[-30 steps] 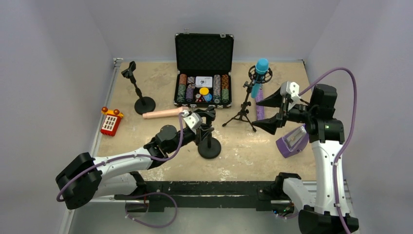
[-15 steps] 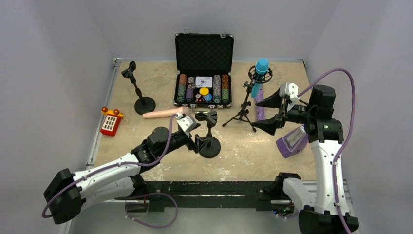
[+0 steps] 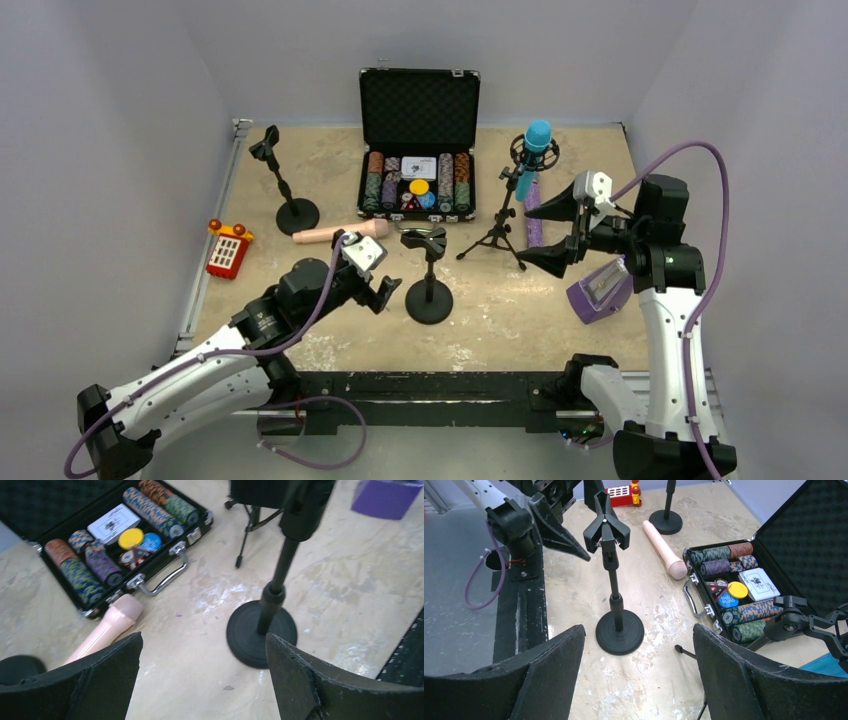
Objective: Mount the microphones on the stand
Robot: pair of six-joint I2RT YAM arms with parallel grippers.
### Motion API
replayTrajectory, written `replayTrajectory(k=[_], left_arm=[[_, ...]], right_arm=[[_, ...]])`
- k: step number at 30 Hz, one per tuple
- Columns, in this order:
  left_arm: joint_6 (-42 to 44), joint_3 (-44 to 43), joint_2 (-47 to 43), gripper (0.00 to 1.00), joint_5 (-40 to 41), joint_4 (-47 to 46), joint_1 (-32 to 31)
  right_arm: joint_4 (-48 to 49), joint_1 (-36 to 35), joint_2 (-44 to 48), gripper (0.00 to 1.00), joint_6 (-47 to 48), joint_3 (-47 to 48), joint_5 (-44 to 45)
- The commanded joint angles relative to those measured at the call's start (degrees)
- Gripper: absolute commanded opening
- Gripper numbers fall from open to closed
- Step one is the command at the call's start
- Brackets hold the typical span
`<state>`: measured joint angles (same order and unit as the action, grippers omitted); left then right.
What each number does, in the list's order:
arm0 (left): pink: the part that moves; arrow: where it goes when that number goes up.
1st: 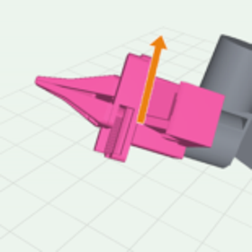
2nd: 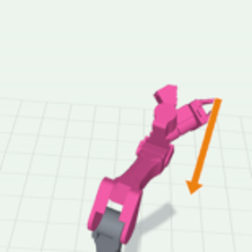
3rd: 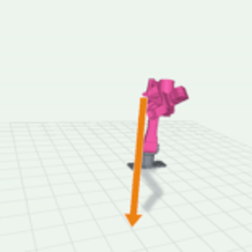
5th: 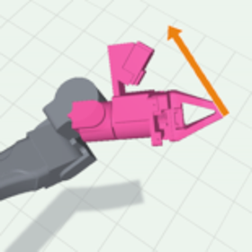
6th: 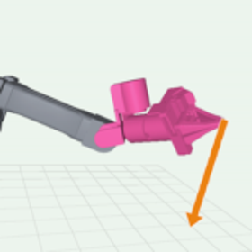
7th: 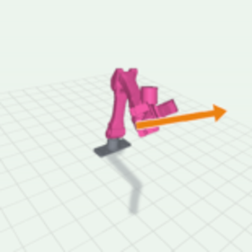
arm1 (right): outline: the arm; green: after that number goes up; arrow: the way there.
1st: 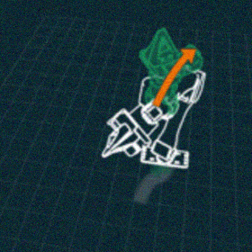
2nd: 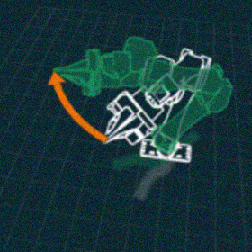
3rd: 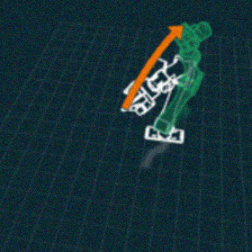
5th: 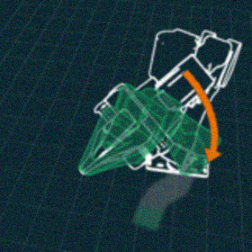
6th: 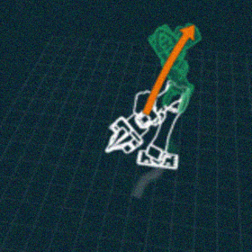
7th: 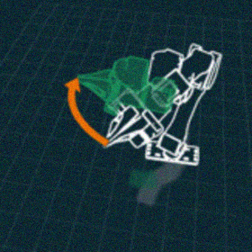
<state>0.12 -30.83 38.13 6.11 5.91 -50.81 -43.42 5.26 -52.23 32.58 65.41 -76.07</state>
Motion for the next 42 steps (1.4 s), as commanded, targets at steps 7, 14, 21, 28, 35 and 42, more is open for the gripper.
replayTrajectory(k=[7,14,21,28,35,42], left_arm=[[9.1,-11.2,2.4,0.99,7.2,18.8,9.7],[11.1,-19.4,12.8,0.99,-1.8,23.2,23.0],[18.2,-34.1,34.1,0.98,-5.3,30.2,27.4],[26.1,-45.2,50.3,0.94,-10.8,38.4,29.6],[33.2,-44.3,59.7,0.89,-11.1,33.6,30.4],[35.4,-47.1,67.0,0.85,-11.5,32.7,31.0]], right_arm=[[-3.8,-0.2,0.0,0.83,4.9,-0.5,-2.4],[-8.0,-0.2,-1.3,0.83,10.4,-0.5,-2.5],[-8.1,-0.2,-0.9,0.83,11.7,-1.8,-3.0],[-8.8,-0.2,-1.0,0.83,13.2,-2.6,-3.4],[-9.2,-0.2,-1.8,0.83,14.0,-3.2,-4.4],[-10.3,-0.2,-2.0,0.83,15.7,-3.8,-4.5]])
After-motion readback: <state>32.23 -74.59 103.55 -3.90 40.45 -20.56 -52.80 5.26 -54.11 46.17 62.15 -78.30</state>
